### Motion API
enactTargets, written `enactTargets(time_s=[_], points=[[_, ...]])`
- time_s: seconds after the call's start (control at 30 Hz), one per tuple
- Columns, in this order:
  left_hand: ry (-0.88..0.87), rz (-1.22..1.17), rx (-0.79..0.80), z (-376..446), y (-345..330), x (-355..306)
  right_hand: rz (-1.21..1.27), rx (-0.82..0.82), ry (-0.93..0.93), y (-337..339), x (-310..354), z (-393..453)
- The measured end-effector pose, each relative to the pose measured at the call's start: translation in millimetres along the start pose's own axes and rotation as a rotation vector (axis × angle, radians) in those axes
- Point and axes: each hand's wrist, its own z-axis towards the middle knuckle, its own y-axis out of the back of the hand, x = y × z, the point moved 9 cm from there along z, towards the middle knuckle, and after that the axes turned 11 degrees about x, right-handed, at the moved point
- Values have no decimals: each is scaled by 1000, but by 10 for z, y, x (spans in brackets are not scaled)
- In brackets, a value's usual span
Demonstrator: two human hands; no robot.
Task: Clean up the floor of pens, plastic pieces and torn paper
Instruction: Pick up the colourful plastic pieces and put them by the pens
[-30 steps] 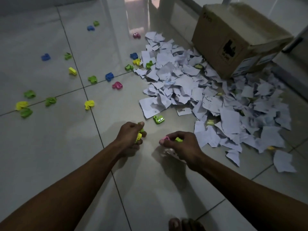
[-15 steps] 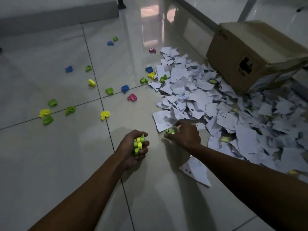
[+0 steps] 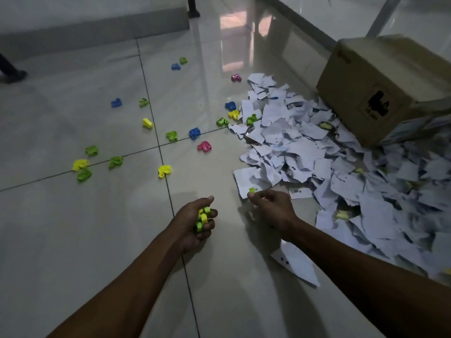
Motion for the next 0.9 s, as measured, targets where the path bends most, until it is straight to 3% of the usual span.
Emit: enactTargets(time_s=[0.1,0.27,0.4,0.5,0.77,0.9], points=[[-34,194,-125,-22,221,-168,281,135,-194,-259,-71,-37],[-159,517,-449,-140,665,-702,611,538,-358,-857,142,-97],[-263,712,-713,-204,986,-1185,785,599,-352,-1061,372,47],[-210,963,-853,-194,1104,-1414,800,618,-337,-1098,471,177],[-170,1422,-773,180,1226,-1583,770,639,-258,-1074,580,537],[-232,1460,-773,215,1241,-1535,768,605,-126,-1022,678,730]])
